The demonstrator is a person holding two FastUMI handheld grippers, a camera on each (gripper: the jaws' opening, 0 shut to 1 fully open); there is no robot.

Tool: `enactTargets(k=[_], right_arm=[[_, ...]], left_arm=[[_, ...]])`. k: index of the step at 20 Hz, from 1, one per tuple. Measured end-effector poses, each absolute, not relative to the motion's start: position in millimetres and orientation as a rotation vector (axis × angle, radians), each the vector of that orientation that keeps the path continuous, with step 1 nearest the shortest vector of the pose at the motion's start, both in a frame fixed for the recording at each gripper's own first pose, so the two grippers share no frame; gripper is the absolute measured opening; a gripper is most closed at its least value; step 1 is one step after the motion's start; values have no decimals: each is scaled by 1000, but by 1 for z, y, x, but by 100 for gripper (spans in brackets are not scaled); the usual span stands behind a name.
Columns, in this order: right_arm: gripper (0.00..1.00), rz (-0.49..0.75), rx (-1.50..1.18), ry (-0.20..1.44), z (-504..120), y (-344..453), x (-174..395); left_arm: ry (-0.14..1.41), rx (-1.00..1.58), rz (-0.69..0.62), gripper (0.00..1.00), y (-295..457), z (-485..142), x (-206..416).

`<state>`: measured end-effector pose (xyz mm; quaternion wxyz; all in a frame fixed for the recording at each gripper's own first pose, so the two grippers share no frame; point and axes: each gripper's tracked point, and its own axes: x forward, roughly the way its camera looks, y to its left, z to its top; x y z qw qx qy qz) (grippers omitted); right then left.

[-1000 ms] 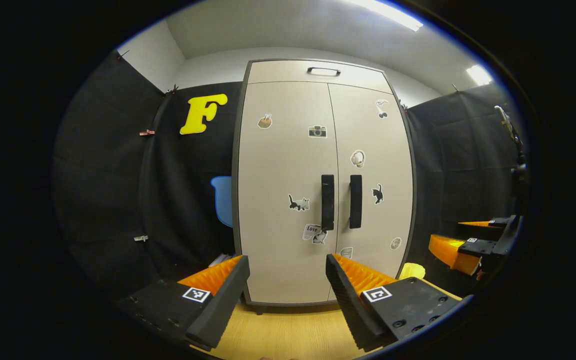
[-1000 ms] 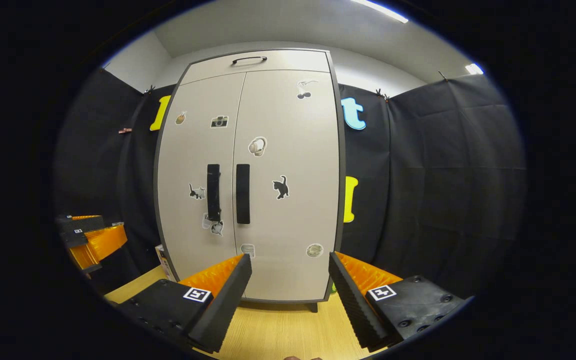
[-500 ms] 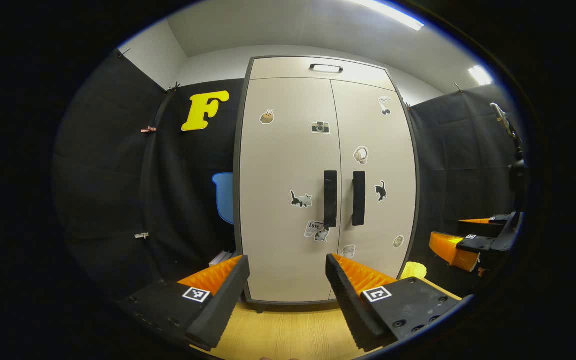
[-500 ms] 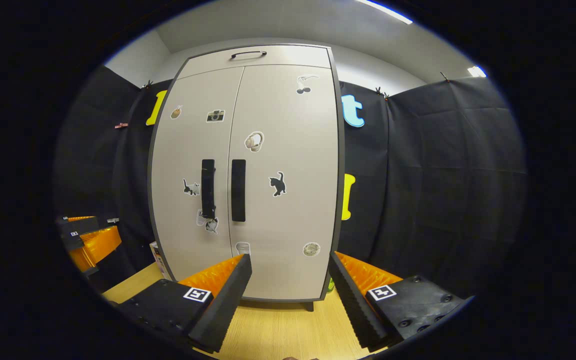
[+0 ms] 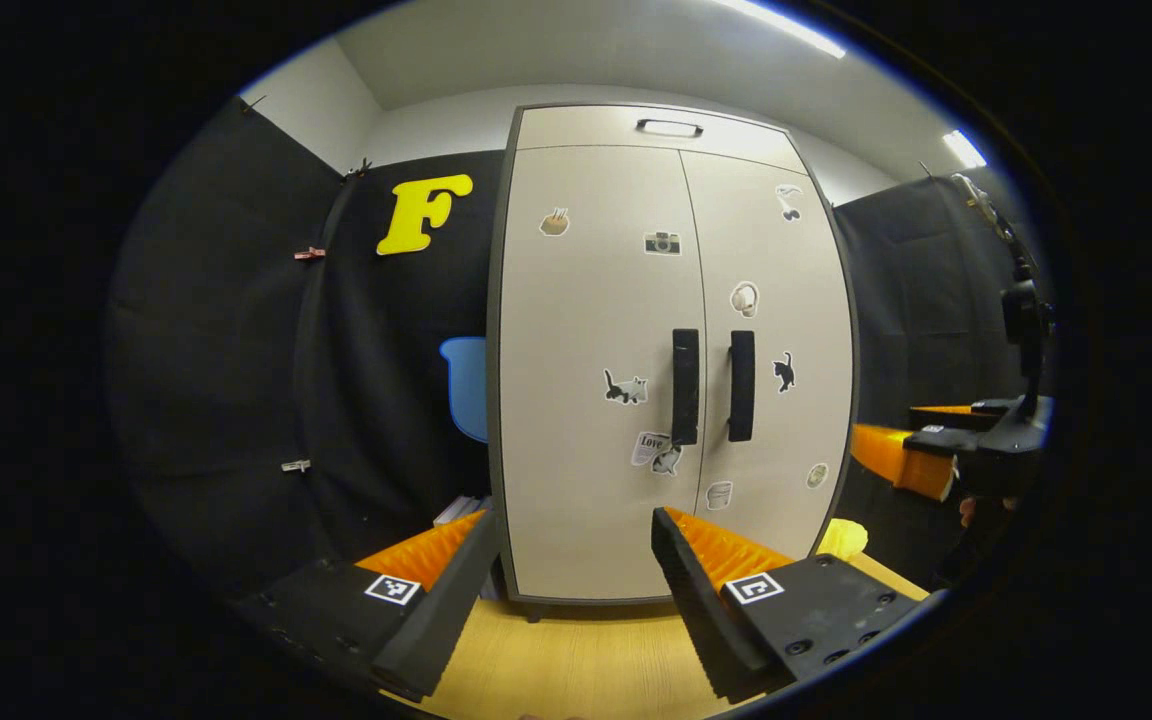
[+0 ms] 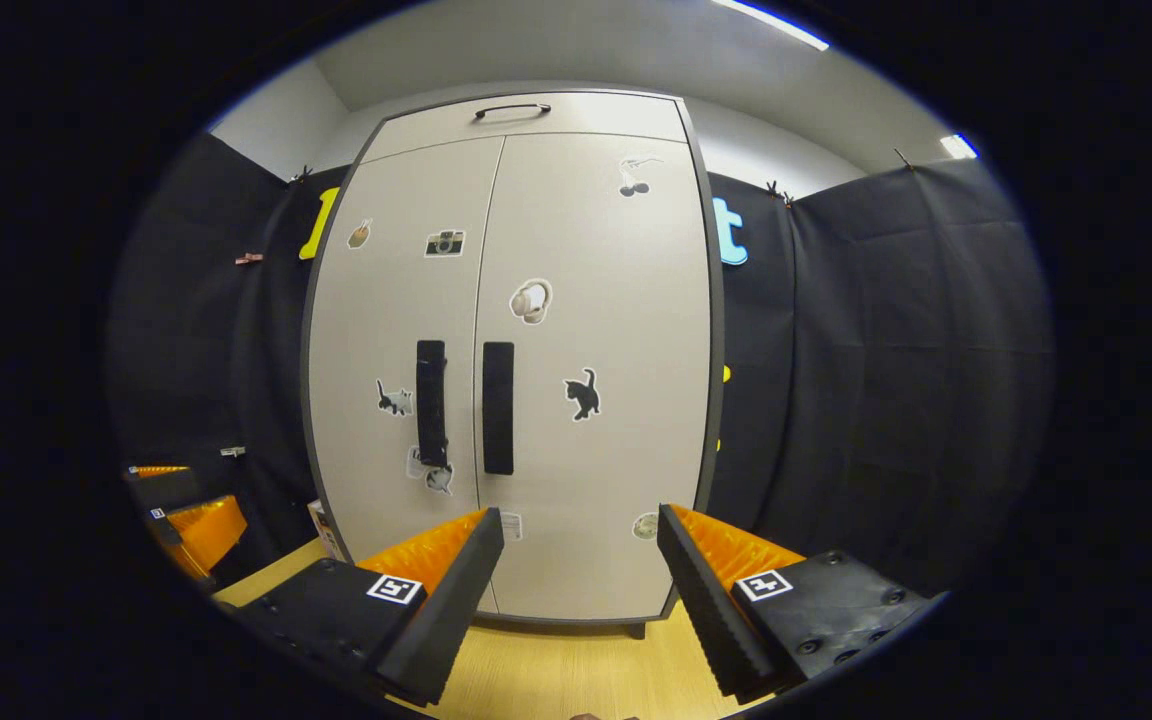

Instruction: Open the right door of the double-door shoe cabinet with the right hand, and open the left door with the left hand.

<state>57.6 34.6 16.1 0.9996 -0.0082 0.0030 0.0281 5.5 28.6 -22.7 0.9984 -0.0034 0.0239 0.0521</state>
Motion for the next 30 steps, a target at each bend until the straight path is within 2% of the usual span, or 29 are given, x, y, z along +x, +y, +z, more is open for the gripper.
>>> enactTargets(k=[13, 23, 26, 28, 30], right_arm=[[98, 125, 12, -21, 61, 92, 160], [96, 114, -45, 1, 35, 115, 216], [88, 93, -46, -5, 34, 109, 222], [77, 104, -13, 5, 33, 114, 224], [75, 122, -11, 21, 30, 120, 224]], left_arm=[[100, -16, 147, 95, 47, -42, 0], [169, -78, 233, 95, 88, -75, -24], [191, -102, 241, 95, 95, -81, -30], [199, -116, 246, 95, 97, -86, -32], [208, -121, 248, 95, 97, -89, -33]])
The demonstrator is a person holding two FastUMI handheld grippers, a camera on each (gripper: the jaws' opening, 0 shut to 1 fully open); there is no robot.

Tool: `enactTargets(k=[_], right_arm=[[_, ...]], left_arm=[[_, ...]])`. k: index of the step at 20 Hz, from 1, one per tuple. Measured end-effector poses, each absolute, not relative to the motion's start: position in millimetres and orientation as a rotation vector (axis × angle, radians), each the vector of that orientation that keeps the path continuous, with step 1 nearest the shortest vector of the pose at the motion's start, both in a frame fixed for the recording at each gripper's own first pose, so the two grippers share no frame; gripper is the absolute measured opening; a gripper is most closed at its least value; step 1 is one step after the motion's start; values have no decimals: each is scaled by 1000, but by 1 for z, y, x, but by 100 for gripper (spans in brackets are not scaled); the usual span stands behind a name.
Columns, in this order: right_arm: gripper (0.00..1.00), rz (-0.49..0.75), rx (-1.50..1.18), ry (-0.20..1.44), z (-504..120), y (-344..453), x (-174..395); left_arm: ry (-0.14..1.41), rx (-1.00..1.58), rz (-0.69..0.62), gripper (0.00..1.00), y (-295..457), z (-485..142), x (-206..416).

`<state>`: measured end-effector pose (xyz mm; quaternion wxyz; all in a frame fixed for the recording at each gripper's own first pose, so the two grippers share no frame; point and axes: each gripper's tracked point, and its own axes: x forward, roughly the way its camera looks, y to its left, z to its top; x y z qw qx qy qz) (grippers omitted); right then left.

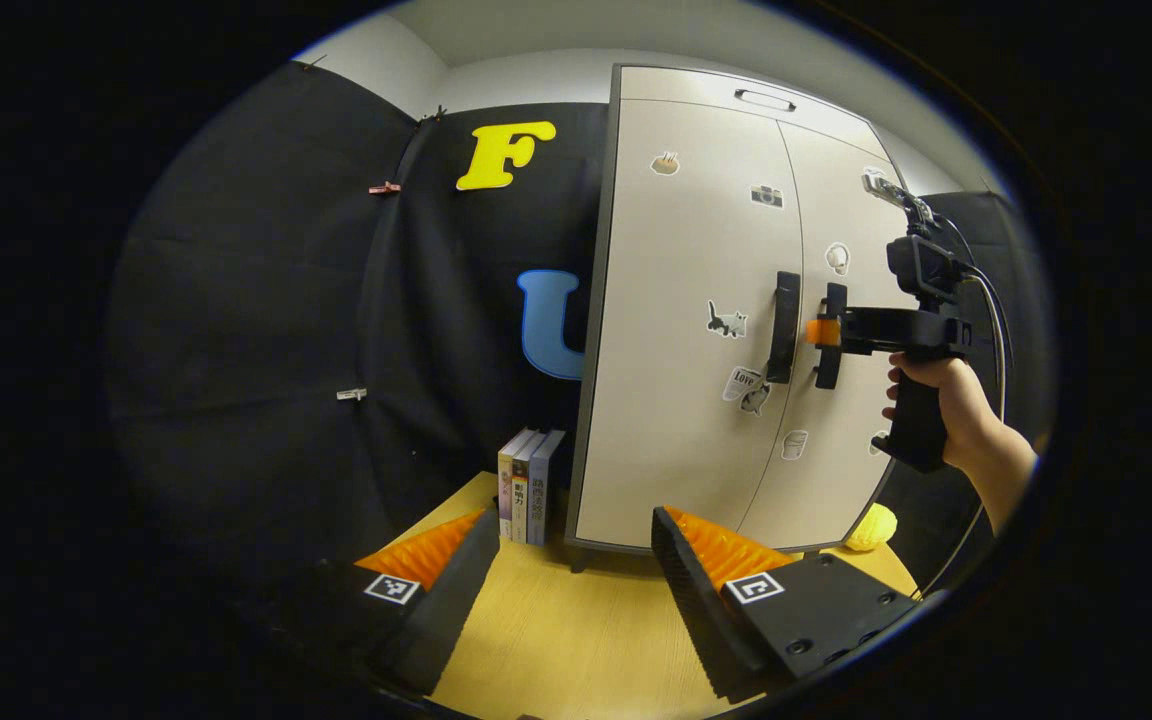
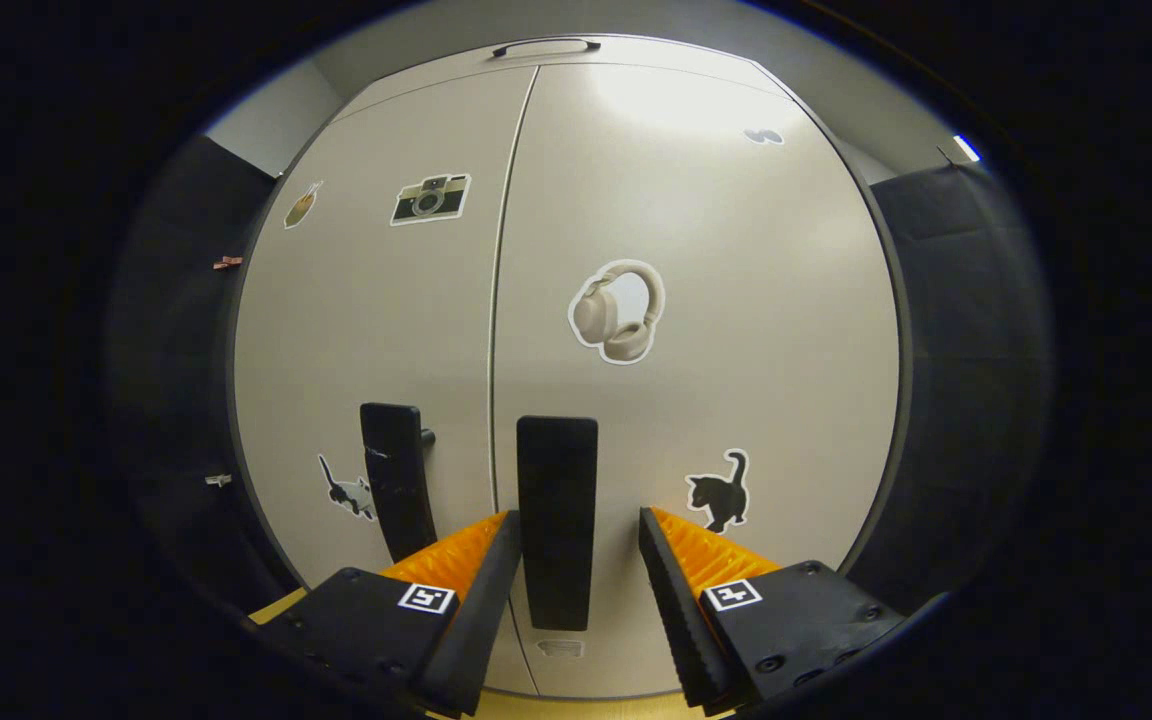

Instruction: Open the right door of the double-door shoe cabinet with the right hand, and open the left door with the left hand.

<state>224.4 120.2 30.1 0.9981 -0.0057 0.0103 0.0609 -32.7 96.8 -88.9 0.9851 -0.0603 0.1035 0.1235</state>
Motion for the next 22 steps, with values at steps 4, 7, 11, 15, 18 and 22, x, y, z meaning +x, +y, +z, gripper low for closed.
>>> enactTargets(k=[4, 7, 11, 15, 18, 22], right_arm=[[48, 125, -10, 33, 26, 126, 226], [40, 134, 51, 49, 24, 124, 227], [30, 136, 63, 74, 25, 124, 226], [13, 185, 109, 112, 23, 125, 225], [13, 194, 93, 122, 22, 124, 219], [13, 218, 96, 128, 23, 122, 207]], left_arm=[[192, -99, 248, 95, 101, -82, -34], [195, -105, 239, 95, 102, -82, -37], [190, -148, 241, 95, 107, -80, -44], [188, -126, 261, 95, 117, -77, -52], [172, -122, 258, 95, 118, -70, -55], [170, -126, 243, 95, 110, -66, -57]])
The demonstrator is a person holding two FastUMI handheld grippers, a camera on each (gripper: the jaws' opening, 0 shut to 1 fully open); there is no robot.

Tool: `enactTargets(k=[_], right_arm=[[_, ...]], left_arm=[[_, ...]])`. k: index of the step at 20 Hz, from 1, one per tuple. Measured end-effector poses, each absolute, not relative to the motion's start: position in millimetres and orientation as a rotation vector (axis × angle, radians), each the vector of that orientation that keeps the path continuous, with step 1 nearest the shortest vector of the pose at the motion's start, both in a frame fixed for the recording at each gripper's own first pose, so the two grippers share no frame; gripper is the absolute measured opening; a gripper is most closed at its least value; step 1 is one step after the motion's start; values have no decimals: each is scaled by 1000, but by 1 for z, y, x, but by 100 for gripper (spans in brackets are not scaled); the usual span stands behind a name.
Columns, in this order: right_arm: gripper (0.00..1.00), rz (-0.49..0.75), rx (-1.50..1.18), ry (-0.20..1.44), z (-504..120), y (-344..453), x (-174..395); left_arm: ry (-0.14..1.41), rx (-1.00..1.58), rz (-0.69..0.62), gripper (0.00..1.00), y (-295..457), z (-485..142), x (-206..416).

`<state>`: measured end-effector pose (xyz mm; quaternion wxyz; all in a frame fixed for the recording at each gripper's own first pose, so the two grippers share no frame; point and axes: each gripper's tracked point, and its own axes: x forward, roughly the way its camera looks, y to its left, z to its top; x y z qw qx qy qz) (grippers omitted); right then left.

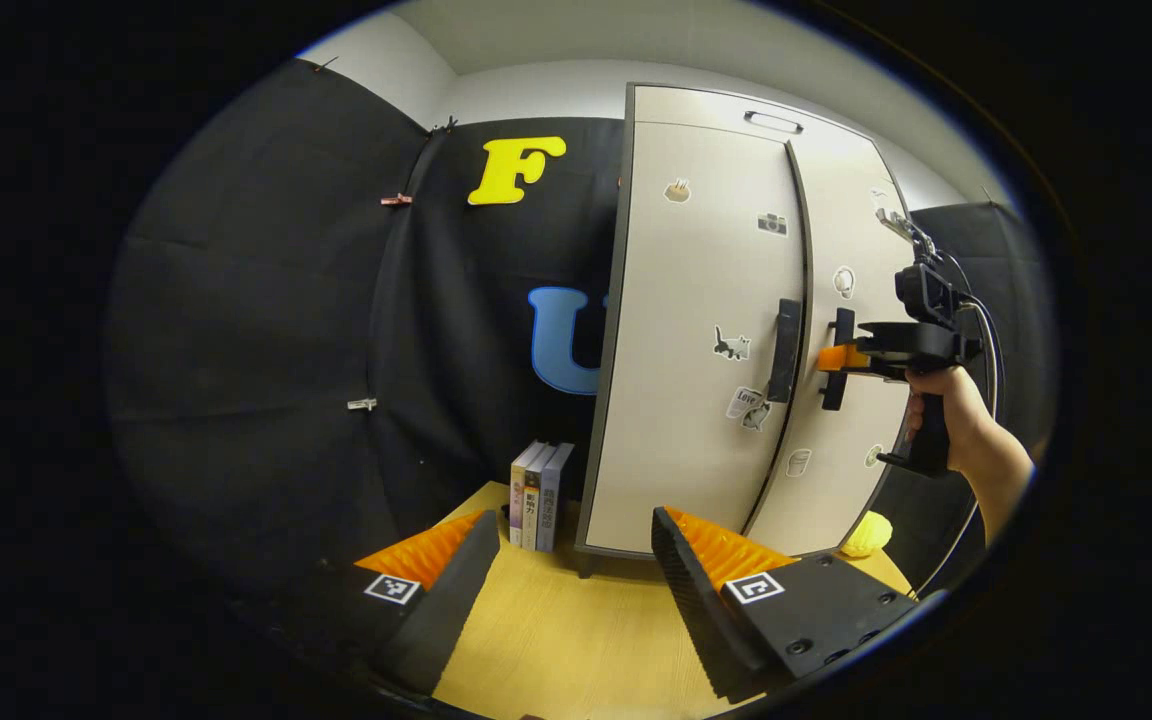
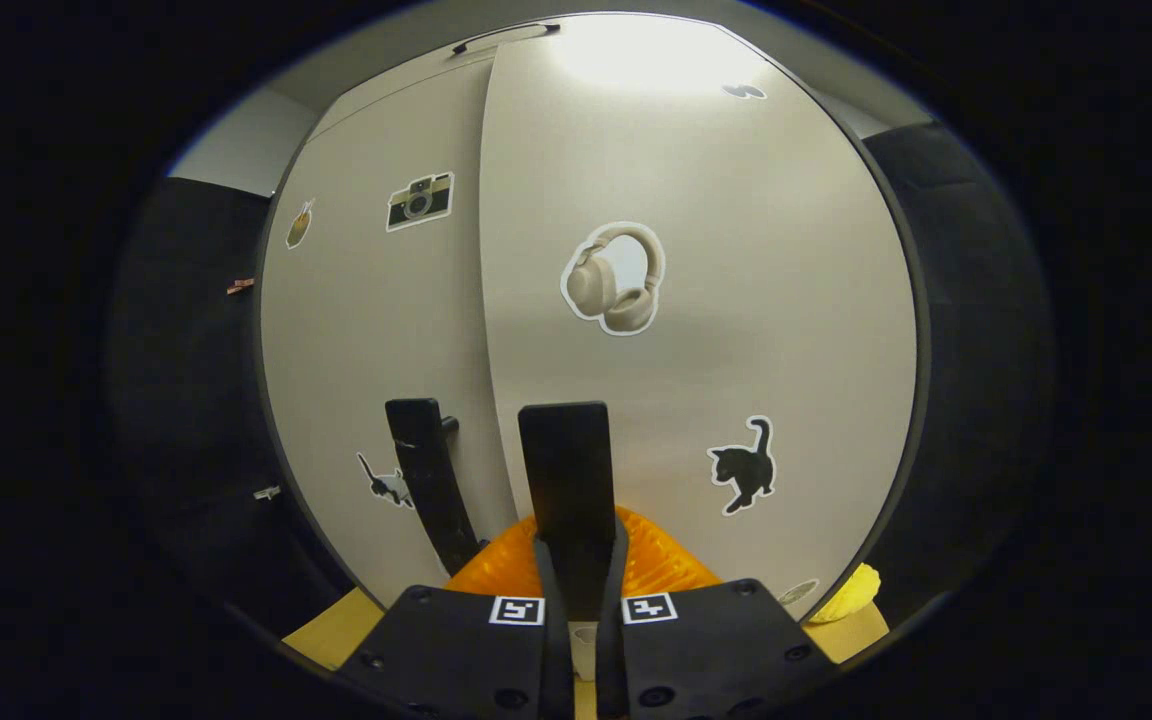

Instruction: Open the right door of the double-door shoe cabinet with the right hand, and open the left door with the left hand.

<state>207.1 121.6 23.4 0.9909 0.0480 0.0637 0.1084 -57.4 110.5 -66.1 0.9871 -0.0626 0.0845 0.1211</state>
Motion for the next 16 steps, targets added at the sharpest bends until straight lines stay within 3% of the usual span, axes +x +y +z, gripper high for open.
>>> enactTargets(k=[16], right_arm=[[13, 340, 188, 159, 38, 75, 160]], left_arm=[[120, -54, 79, 95, 24, -31, -21]])
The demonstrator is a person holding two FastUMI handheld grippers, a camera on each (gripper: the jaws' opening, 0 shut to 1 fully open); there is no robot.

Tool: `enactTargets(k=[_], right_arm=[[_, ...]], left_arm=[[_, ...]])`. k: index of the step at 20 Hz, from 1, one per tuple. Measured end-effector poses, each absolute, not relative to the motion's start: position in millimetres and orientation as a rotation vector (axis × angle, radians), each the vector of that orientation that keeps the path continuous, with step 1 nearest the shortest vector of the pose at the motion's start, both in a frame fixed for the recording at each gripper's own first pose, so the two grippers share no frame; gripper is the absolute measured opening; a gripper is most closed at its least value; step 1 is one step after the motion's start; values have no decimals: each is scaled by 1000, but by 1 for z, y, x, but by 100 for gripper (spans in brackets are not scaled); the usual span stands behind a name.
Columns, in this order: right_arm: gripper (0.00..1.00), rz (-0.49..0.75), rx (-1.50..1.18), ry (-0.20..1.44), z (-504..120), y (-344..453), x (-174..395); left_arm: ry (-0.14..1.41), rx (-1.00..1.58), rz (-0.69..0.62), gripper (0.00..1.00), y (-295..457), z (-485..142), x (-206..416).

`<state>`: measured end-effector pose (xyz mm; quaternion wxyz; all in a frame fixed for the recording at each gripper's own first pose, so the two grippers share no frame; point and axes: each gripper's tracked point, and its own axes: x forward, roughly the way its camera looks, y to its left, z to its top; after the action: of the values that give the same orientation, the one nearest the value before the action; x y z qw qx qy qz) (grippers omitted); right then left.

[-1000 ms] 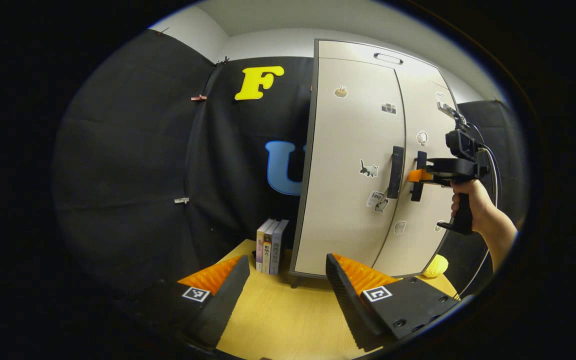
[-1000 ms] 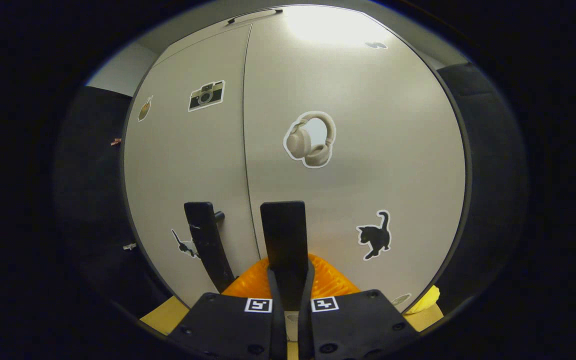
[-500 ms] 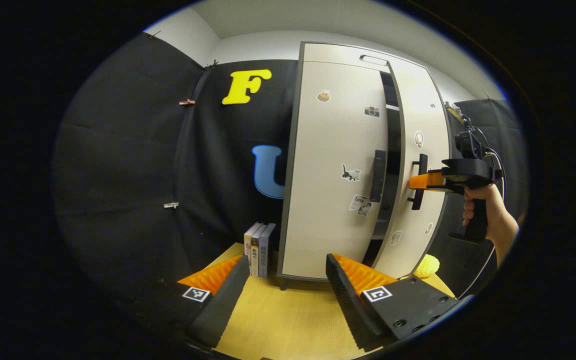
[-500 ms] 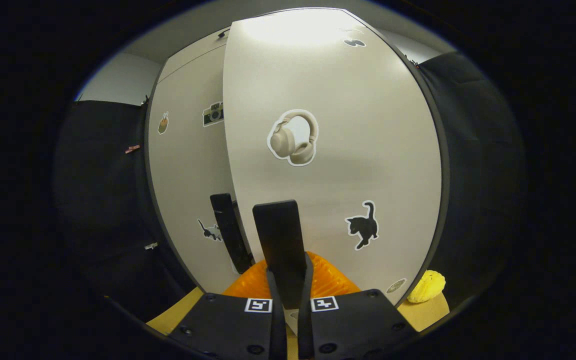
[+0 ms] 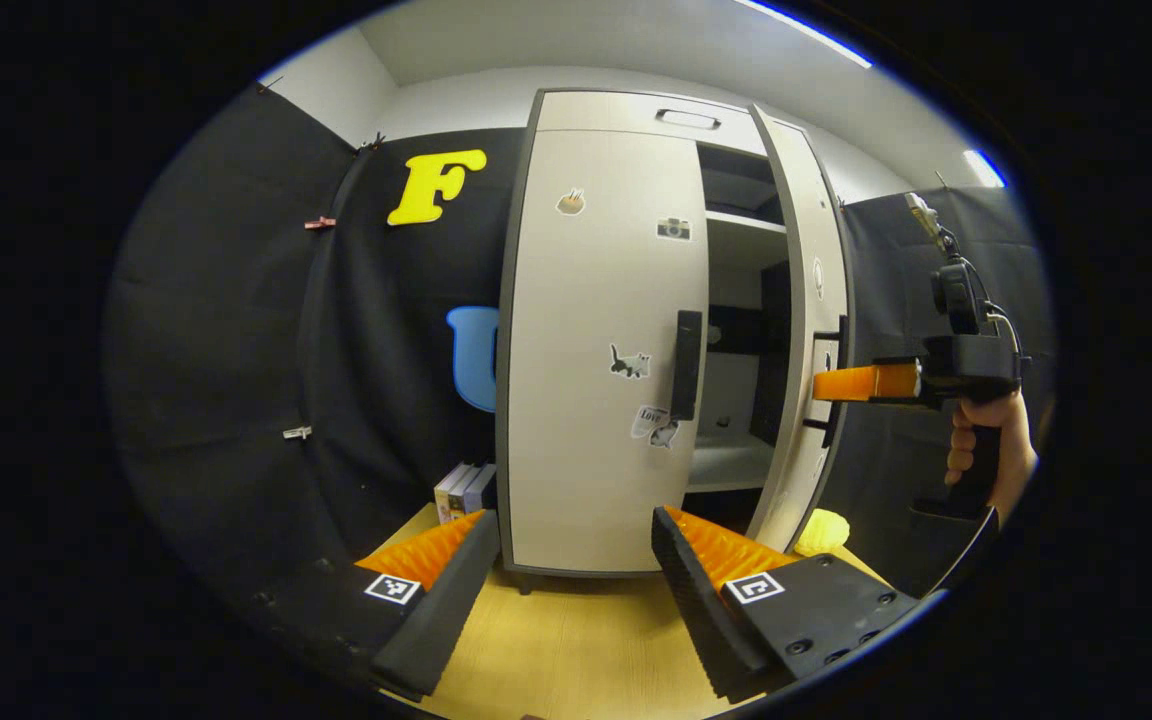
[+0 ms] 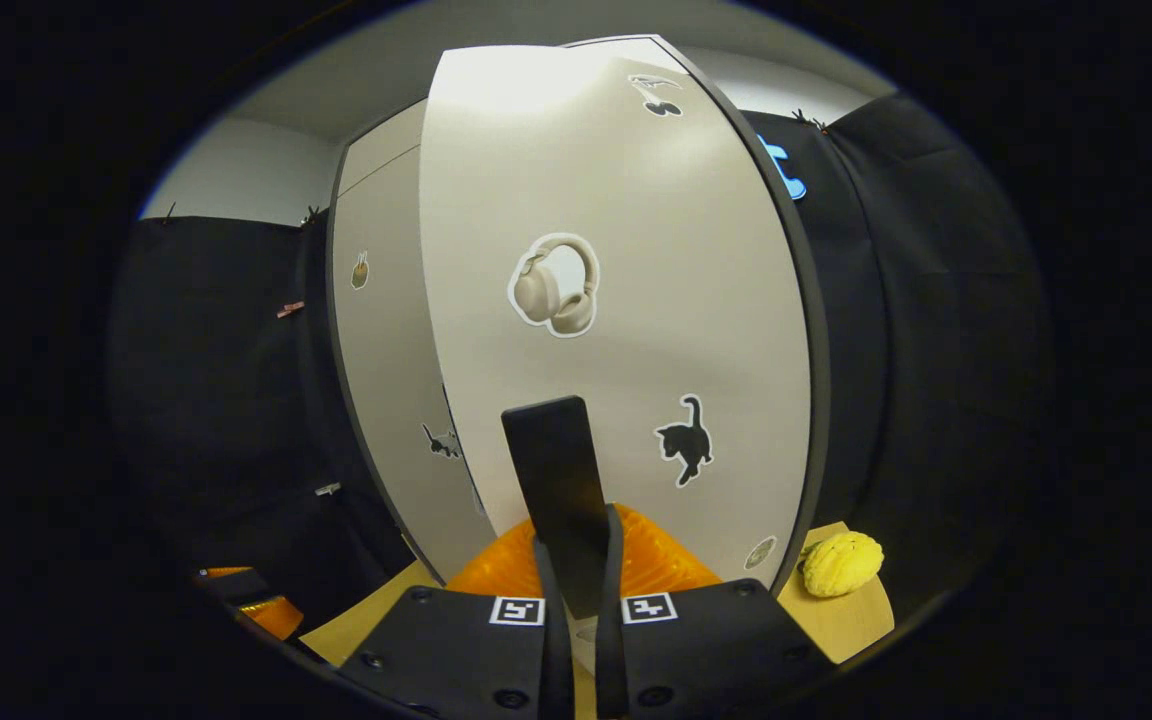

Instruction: Open the right door of the double-door shoe cabinet with the right hand, and open the left door with the left hand.

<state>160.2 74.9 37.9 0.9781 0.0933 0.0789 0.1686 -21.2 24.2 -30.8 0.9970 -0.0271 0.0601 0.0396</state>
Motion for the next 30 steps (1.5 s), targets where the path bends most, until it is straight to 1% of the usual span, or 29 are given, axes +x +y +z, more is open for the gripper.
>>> enactTargets(k=[8, 16, 19, 23, 25, 26, 27, 30], right_arm=[[12, 315, 187, 176, 43, 42, 146], [12, 287, 175, 185, 43, 2, 138], [12, 247, 168, 149, 46, -33, 139], [10, 135, 201, 120, 46, -95, 154], [5, 200, 274, 133, 42, -90, 153], [9, 204, 291, 115, 43, -86, 153], [11, 203, 279, 100, 42, -88, 154], [10, 219, 276, 100, 41, -88, 153]], left_arm=[[163, -48, 54, 95, 1, -45, -12], [185, -48, 106, 95, -5, -54, -9], [199, -46, 112, 95, -15, -58, -6], [195, -15, 115, 95, -32, -56, 4], [190, -8, 111, 95, -41, -55, 11], [186, -4, 110, 95, -47, -53, 13], [183, 0, 109, 95, -54, -53, 16], [172, -1, 106, 95, -67, -47, 23]])
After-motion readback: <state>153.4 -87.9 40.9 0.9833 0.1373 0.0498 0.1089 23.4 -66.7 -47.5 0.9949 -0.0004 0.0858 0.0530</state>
